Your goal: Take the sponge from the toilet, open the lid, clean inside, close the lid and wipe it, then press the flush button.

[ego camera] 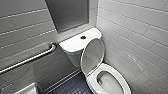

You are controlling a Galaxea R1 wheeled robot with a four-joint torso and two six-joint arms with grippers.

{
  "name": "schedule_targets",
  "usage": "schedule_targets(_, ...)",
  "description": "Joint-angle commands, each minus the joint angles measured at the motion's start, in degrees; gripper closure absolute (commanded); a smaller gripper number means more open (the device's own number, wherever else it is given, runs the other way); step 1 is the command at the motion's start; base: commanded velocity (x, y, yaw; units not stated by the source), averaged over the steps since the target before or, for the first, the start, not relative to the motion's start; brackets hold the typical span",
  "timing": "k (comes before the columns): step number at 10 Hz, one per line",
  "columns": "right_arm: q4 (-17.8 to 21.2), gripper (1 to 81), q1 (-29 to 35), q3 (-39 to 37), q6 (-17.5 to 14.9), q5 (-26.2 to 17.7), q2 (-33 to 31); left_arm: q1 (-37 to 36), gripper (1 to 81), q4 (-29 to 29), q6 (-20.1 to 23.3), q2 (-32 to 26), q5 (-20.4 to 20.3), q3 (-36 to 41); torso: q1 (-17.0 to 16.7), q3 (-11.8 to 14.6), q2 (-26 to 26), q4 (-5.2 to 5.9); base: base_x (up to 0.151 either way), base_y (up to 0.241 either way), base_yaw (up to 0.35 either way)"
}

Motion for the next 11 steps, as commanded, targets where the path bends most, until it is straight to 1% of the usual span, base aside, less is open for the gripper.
schedule_targets(1,-0.53,81.1,11.68,3.57,-1.93,-14.40,-1.36,0.48,1.0,0.40,0.34,-0.50,4.47,1.17,0.00,0.00,0.00,0.00,0.000,0.000,0.000)
schedule_targets(2,-0.44,81.1,15.80,3.13,-1.84,-18.97,0.13,0.48,1.0,0.49,0.34,-0.32,4.47,0.82,0.00,0.00,0.00,0.00,0.000,0.000,0.000)
schedule_targets(3,-0.35,81.1,20.13,1.99,-1.76,-24.48,2.41,0.39,1.0,0.40,0.34,-0.06,4.47,0.30,0.00,0.00,0.00,0.00,0.000,0.000,0.000)
schedule_targets(4,-0.35,81.1,24.08,0.33,-1.49,-27.90,4.60,0.30,1.0,0.40,0.34,0.03,4.56,0.12,0.00,0.00,0.00,0.00,0.000,0.000,0.000)
schedule_targets(5,-0.44,81.1,27.95,-1.52,-1.40,-32.91,7.33,0.22,1.0,0.40,0.34,0.03,4.56,0.03,0.00,0.00,0.00,0.00,0.000,0.000,0.000)
schedule_targets(7,-0.44,81.1,33.76,-6.16,-1.23,-38.98,12.76,0.22,1.0,0.40,0.34,0.12,4.56,0.03,0.00,0.00,0.00,0.00,0.000,0.000,0.000)
schedule_targets(8,-0.44,81.1,36.38,-8.12,-1.14,-41.20,14.64,0.22,1.0,0.40,0.34,0.20,4.56,-0.23,0.00,0.00,0.00,0.00,0.000,0.000,0.000)
schedule_targets(9,-0.79,81.1,39.38,-10.49,-0.35,-43.67,16.66,0.22,1.0,0.40,0.34,0.47,4.56,-0.76,0.00,0.00,0.00,0.00,0.000,0.000,0.000)
schedule_targets(11,-1.76,81.1,44.13,-15.84,-0.35,-45.68,20.16,0.22,1.0,0.32,0.34,1.00,4.56,-2.16,0.00,-0.02,0.00,0.00,0.000,0.000,0.000)
